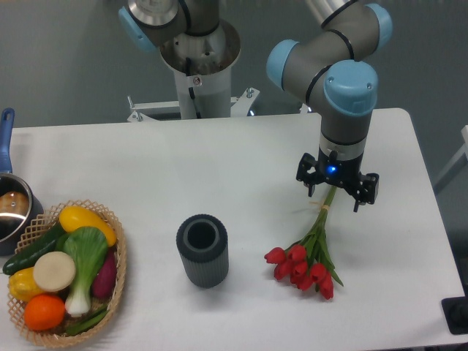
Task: Pick up the flowers from the table
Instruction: 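Lower the open gripper down over the green tulip stems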
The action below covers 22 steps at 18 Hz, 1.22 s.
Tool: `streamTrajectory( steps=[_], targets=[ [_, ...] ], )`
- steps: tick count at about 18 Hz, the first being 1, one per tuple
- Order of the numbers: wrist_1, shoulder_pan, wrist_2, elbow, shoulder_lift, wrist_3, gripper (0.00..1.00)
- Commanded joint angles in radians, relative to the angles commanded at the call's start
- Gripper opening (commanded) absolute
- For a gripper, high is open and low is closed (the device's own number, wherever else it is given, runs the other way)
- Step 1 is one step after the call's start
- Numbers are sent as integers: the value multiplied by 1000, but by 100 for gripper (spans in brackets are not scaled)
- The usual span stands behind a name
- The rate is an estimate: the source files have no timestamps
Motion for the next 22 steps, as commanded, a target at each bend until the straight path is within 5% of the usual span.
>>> streamTrajectory(
  steps=[5, 9, 12, 15, 22],
  targets=[
    [23, -2, 0, -23, 0, -3, 100],
    [165, -2, -2, -90, -9, -5, 100],
    [167, -5, -2, -97, -26, -3, 100],
    [173, -27, -6, -89, -110, -2, 100],
    [175, -35, -6, -15, -201, -3, 100]
  ],
)
